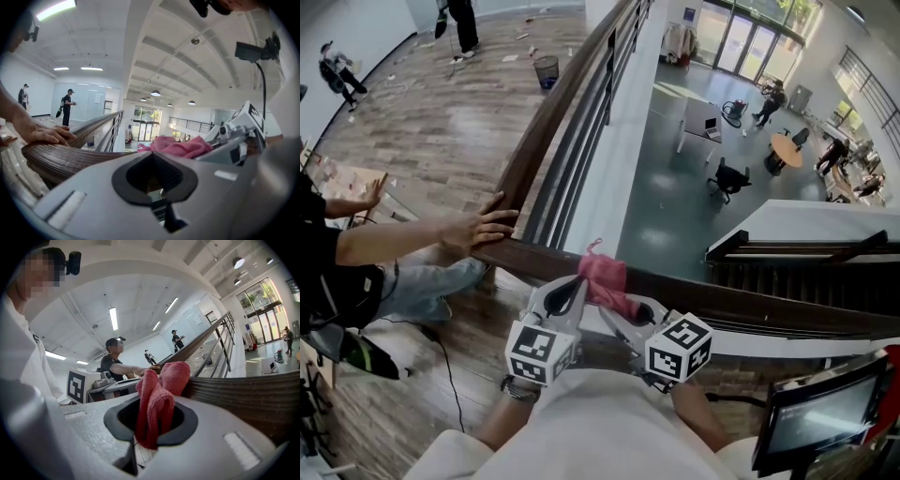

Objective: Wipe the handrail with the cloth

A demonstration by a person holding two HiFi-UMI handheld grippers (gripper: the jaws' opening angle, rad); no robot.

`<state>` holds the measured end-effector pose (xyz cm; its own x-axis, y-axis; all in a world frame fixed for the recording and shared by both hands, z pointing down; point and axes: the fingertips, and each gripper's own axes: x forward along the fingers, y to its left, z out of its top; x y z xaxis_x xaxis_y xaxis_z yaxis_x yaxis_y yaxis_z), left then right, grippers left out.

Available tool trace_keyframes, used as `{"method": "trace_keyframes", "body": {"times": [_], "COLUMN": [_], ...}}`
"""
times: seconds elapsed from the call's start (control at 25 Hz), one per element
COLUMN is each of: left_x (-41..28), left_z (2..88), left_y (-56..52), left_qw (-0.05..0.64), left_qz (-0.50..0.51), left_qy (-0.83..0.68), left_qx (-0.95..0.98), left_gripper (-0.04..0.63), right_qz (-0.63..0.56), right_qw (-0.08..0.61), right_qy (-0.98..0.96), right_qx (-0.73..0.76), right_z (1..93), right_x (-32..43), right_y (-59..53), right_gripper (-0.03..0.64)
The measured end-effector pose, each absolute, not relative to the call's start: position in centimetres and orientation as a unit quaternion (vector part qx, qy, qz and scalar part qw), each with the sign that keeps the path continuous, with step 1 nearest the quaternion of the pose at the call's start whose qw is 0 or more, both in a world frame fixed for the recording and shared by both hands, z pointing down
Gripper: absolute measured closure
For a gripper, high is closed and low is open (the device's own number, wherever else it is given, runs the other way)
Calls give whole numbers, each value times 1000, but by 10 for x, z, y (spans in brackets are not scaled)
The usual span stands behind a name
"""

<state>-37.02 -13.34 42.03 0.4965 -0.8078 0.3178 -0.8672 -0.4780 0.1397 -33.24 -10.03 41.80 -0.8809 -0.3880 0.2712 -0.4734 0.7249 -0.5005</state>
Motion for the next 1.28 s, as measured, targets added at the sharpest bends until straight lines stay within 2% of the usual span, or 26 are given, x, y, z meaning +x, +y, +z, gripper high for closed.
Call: {"method": "trace_keyframes", "body": {"times": [1.28], "left_x": [-340], "left_z": [428], "left_y": [-136], "left_qw": [142], "left_qz": [107], "left_qy": [-471], "left_qx": [864], "left_gripper": [591], "right_qz": [298], "right_qw": [56], "right_qy": [-921], "right_qx": [245], "right_z": [426], "right_x": [-305], "right_y": [-98], "right_gripper": [554]}}
